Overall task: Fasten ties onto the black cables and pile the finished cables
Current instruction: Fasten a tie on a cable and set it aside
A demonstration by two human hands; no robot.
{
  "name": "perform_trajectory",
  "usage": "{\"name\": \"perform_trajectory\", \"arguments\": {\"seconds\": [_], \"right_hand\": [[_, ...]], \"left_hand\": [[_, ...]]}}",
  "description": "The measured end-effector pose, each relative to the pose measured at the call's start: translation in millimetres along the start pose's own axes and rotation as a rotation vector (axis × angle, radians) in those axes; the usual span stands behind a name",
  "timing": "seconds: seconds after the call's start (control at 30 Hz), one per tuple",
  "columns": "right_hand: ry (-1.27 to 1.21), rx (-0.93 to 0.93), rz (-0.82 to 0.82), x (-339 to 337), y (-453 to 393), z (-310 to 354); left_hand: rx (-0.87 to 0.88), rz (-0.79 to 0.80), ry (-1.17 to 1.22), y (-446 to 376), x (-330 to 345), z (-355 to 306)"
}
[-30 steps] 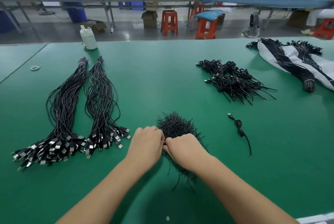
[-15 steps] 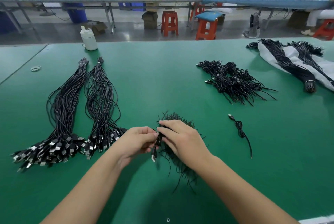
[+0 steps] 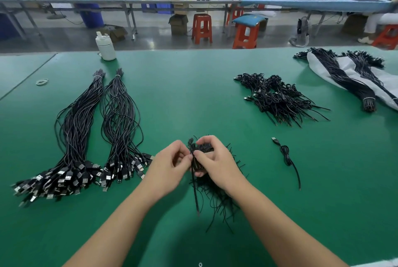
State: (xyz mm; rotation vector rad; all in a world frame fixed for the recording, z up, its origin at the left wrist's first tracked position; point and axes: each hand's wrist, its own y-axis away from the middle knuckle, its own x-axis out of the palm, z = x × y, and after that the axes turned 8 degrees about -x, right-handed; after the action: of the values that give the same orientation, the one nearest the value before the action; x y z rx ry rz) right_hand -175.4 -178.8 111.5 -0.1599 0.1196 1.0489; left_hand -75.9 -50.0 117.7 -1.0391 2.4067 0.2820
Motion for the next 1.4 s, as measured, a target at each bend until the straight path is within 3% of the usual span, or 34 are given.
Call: {"name": "perform_trajectory", "arguments": {"seconds": [0.17,0.27,0.37,0.47,0.6,0.7,0.97,1.07,1.27,1.4], "right_hand": [[-0.206,0.099,0.083,-7,-3,4],[-0.284,0.113,0.145,-10,-1,2],[-0.369,0.098,0.22,-12,1,0],[-0.187,0.013,0.247,-12,3,-1],[0.107,-0.109,0.087,-12,-1,-4],[0.071,-0.132,0.104,-12,0,-5],[-0.221,0.073,0.026,-3,1,-6],[-0.243,0.069,0.03,-3,1,-3],[-0.532,0.116,0.156,-13,4,-4],[-0.367,0.04,0.152,-9,4,-7]], "left_hand": [[0.118,-0.02,-0.127,3,-2,4],[0.044,-0.02,-0.109,-1,-4,6],[-0.093,0.056,0.066,-6,-8,6],[-0.13,0.109,0.169,-5,-10,6],[-0.121,0.123,0.224,-2,-7,7],[-0.053,0.107,0.19,0,-5,5],[0.314,-0.084,-0.207,10,5,-2],[0.433,-0.115,-0.34,11,6,-2],[0.199,-0.12,-0.209,4,-3,2],[0.108,-0.081,-0.162,0,-8,3]]}}
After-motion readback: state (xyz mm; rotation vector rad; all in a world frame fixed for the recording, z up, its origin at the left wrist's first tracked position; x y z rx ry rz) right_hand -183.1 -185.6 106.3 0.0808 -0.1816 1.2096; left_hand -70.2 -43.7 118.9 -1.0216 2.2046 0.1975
